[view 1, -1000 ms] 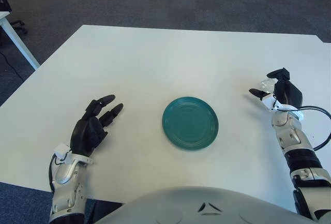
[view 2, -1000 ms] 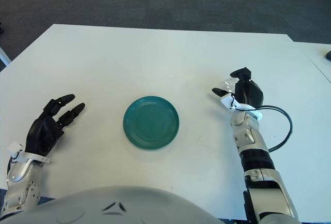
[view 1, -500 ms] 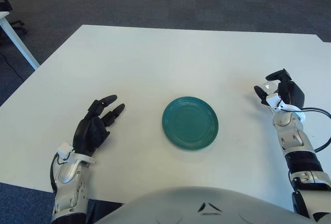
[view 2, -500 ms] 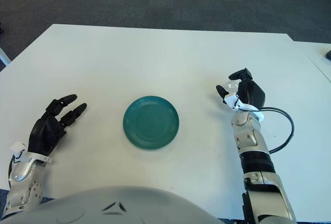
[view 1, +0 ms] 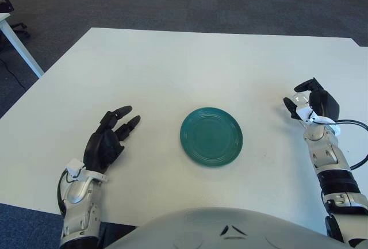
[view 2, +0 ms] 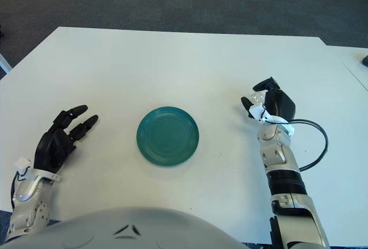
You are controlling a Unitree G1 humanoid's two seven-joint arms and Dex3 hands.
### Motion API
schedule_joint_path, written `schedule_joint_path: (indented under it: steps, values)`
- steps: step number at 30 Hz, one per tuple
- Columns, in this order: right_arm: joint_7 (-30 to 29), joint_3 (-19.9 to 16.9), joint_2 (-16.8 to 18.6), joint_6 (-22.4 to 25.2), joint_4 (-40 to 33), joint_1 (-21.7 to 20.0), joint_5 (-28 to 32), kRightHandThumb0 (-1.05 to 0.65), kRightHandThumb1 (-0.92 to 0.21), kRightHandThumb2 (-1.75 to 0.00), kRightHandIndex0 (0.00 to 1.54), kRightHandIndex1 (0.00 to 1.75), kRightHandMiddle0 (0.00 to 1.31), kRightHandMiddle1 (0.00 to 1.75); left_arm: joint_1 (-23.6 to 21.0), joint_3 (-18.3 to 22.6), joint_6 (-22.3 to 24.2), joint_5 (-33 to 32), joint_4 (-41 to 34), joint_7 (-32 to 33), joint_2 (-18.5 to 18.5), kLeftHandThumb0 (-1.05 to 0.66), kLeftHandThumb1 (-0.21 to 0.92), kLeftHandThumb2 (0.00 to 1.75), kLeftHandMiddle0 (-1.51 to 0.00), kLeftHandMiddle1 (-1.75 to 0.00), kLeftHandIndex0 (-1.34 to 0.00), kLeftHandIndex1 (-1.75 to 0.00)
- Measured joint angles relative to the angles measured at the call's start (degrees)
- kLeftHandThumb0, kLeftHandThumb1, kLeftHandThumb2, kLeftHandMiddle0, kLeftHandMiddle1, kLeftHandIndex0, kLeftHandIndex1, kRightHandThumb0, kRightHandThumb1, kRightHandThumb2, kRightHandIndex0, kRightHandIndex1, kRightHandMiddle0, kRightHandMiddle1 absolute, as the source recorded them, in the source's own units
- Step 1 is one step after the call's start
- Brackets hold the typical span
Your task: Put the bottle into the plate.
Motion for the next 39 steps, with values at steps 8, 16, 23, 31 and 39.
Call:
schedule_joint_path:
  steps: [8, 16, 23, 31, 39]
  values:
    - [0.6, 0.0, 0.0, 0.6, -0.8, 0.2, -0.1, -0.03, -0.37, -1.13, 1.15, 1.75, 0.9, 1.75, 0.0, -0.4, -0.1, 0.2, 0.0, 0.2, -0.2, -0.64, 0.92, 0.96, -0.67, 0.0, -0.26, -0.8]
    - [0.6, 0.0, 0.0, 0.7, -1.2, 0.4, -0.3, -0.04, -0.39, -1.11, 1.15, 1.75, 0.89, 1.75, 0.0, -0.4, -0.1, 0.2, 0.0, 0.4, -0.3, -0.64, 0.92, 0.96, -0.67, 0.0, -0.26, -0.8]
    - [0.7, 0.0, 0.0, 0.8, -1.3, 0.4, -0.2, -0.05, -0.41, -1.09, 1.13, 1.75, 0.87, 1.75, -0.1, -0.6, -0.1, 0.3, 0.1, 0.4, -0.3, -0.64, 0.92, 0.96, -0.67, 0.0, -0.26, -0.8]
    - [1.4, 0.0, 0.0, 1.6, -2.7, 0.5, -0.2, -0.04, -0.41, -1.08, 1.13, 1.75, 0.87, 1.75, -0.4, -0.7, -0.2, 0.4, 0.4, 0.4, -0.4, -0.64, 0.92, 0.96, -0.67, 0.0, -0.26, -0.8]
    - [2.9, -0.2, -1.1, 2.9, -5.5, 0.4, -0.6, -0.03, -0.39, -1.1, 1.15, 1.75, 0.91, 1.75, -1.1, -0.8, -0.5, 0.7, 1.0, 0.5, -0.6, -0.64, 0.92, 0.96, -0.67, 0.0, -0.26, -0.8]
